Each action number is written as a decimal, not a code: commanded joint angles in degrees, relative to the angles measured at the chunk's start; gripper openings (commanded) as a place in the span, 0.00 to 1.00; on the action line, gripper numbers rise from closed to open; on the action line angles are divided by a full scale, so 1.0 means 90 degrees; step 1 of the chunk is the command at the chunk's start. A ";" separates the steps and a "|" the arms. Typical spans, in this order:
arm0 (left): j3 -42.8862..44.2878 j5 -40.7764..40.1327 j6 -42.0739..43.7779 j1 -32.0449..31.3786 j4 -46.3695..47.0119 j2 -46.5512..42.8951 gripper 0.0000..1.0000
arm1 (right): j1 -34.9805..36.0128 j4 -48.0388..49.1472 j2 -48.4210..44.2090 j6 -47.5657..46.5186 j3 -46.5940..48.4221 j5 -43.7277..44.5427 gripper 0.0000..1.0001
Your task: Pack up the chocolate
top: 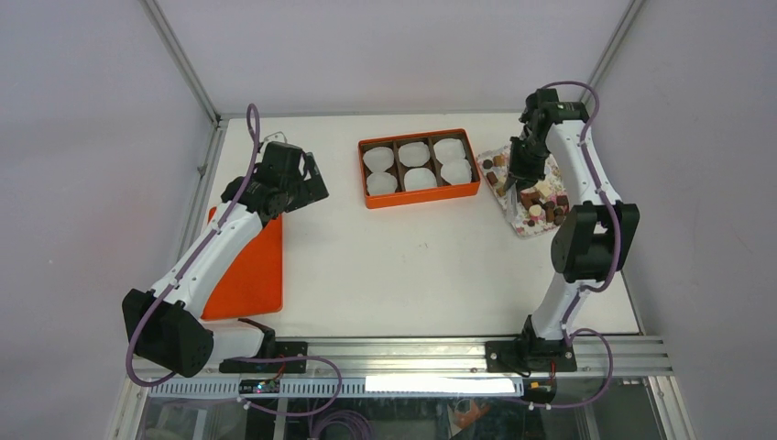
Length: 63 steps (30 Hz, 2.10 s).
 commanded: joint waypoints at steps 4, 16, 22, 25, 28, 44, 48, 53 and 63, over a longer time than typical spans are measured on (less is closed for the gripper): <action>0.0335 -0.0430 0.0471 0.0040 0.0032 -0.0241 0.99 | -0.0300 -0.0302 0.0662 -0.0358 0.1090 -0.0346 0.25; 0.0322 -0.0518 0.0594 0.0045 -0.0008 -0.0047 0.99 | -0.0507 -0.0535 0.1745 -0.0484 0.2230 -0.0503 0.34; 0.0312 -0.0579 0.0599 0.0040 -0.0008 0.0043 0.99 | -0.0486 -0.0756 0.2091 -0.0568 0.2536 -0.0463 0.34; 0.0337 -0.0569 0.0627 0.0045 -0.0008 0.0116 0.99 | -0.0459 -0.0824 0.2229 -0.0574 0.2651 -0.0353 0.35; 0.0420 -0.0527 0.0685 0.0046 -0.0007 0.0222 0.99 | -0.0418 -0.0867 0.2361 -0.0585 0.2782 -0.0258 0.37; 0.0513 -0.0595 0.0879 0.0050 -0.0008 0.0428 0.99 | -0.0349 -0.0860 0.3016 -0.0554 0.3227 -0.0211 0.38; 0.0517 -0.0596 0.0877 0.0050 -0.0008 0.0437 0.99 | -0.0350 -0.0846 0.3089 -0.0563 0.3300 -0.0191 0.38; 0.0525 -0.0595 0.0877 0.0050 -0.0008 0.0439 0.99 | -0.0348 -0.0863 0.3214 -0.0598 0.3426 -0.0191 0.39; 0.0517 -0.0587 0.0858 0.0050 -0.0013 0.0399 0.99 | -0.0339 -0.0887 0.3554 -0.0623 0.3651 -0.0199 0.39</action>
